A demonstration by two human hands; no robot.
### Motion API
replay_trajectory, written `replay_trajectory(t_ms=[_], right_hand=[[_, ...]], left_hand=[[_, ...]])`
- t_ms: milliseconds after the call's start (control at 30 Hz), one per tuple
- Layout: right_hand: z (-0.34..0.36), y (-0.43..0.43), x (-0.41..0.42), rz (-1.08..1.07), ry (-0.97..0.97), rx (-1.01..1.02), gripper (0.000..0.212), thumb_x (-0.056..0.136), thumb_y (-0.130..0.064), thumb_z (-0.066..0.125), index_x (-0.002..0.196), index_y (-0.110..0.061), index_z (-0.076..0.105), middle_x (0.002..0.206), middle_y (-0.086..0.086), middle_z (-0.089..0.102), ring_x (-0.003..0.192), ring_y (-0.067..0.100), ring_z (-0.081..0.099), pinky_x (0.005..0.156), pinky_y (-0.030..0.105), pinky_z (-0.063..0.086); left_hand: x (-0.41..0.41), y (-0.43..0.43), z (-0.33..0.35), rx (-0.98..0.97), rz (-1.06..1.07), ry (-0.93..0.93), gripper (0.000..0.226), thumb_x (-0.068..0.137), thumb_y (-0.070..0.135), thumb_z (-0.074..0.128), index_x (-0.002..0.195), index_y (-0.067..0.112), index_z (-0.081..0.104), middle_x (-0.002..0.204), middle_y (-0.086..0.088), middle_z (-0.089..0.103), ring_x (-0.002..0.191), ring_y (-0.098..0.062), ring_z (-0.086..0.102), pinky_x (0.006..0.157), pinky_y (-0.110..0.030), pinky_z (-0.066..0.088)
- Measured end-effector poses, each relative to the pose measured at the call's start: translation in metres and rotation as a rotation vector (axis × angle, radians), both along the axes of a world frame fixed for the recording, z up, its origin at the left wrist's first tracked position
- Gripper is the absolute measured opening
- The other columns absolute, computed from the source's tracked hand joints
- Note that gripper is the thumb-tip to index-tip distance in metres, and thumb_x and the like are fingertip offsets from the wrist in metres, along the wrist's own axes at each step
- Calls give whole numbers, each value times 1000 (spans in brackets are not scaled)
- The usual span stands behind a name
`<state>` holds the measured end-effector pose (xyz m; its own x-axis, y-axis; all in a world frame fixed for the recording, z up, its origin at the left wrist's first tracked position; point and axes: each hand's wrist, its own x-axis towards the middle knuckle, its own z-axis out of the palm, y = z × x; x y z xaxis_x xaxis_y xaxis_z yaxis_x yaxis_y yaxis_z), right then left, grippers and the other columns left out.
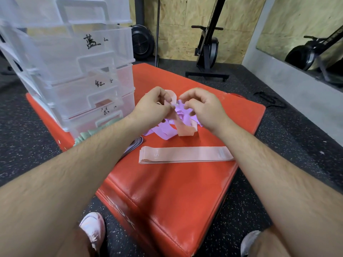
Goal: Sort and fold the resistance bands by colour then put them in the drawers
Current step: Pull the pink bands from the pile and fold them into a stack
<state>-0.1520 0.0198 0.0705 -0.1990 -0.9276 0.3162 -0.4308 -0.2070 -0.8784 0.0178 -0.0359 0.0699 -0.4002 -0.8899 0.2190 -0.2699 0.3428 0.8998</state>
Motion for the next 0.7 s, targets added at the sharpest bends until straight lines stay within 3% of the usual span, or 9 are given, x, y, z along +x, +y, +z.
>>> replay_trajectory(t_ms=[100,200,267,333,367,433,567,633,700], right_hand=[[-2,-2,-4,75,77,44,45,86,4,58,105,-36,64,112,-6,65,102,9,60,85,14,47],[-7,-1,-4,217,181,154,46,86,5,63,116,-29,63,118,-15,64,108,-8,57,88,4,41],[-11,-3,-2,271,204,204,35,86,5,63,114,-16,66,108,-12,67,99,-8,60,94,14,46],[-16,-7,-2,268,206,227,26,85,-4,67,111,-5,68,99,1,67,93,6,63,98,36,51],[-17,-8,-2,250,213,230,23,85,-9,69,107,-4,69,95,7,66,91,13,62,99,45,51],[-19,-11,-3,223,237,226,15,84,-16,73,96,-7,70,89,13,67,85,18,61,95,50,50],[-21,-9,-13,203,339,224,18,87,-17,77,93,-4,67,82,6,62,75,12,53,74,33,46],[-24,-6,-21,186,426,231,13,88,-19,76,88,-11,66,78,-3,59,70,10,49,71,29,42],[-27,-3,-30,162,487,257,18,88,-19,76,78,-23,61,71,-10,54,65,8,46,66,23,39]], left_hand=[[4,-1,0,-108,-69,-119,17,90,4,59,103,14,57,83,4,62,53,-2,57,51,-19,48],[6,1,-1,-183,-118,-195,12,91,10,64,101,15,62,88,1,65,65,-10,59,54,-14,42],[8,3,-1,-187,-143,-199,10,92,13,66,100,15,63,89,0,65,65,-12,58,47,-9,38],[9,4,-1,-193,-143,-212,10,91,14,68,99,17,63,85,6,62,62,-10,56,44,-7,37],[10,4,-1,-198,-132,-216,10,90,14,69,97,18,64,82,8,60,62,-9,55,46,-8,39],[12,1,-2,-199,-94,-211,13,88,13,71,96,20,65,82,10,60,66,-9,57,57,-21,50],[20,-5,-4,-101,-43,-177,21,84,8,71,91,27,65,87,2,62,75,-25,64,73,-50,59],[24,-5,-3,-51,-31,-132,24,82,7,73,87,29,65,88,-3,62,76,-23,63,77,-52,58],[26,-5,0,-16,-30,-78,24,83,5,74,88,26,65,89,-5,64,76,-18,62,70,-38,60]])
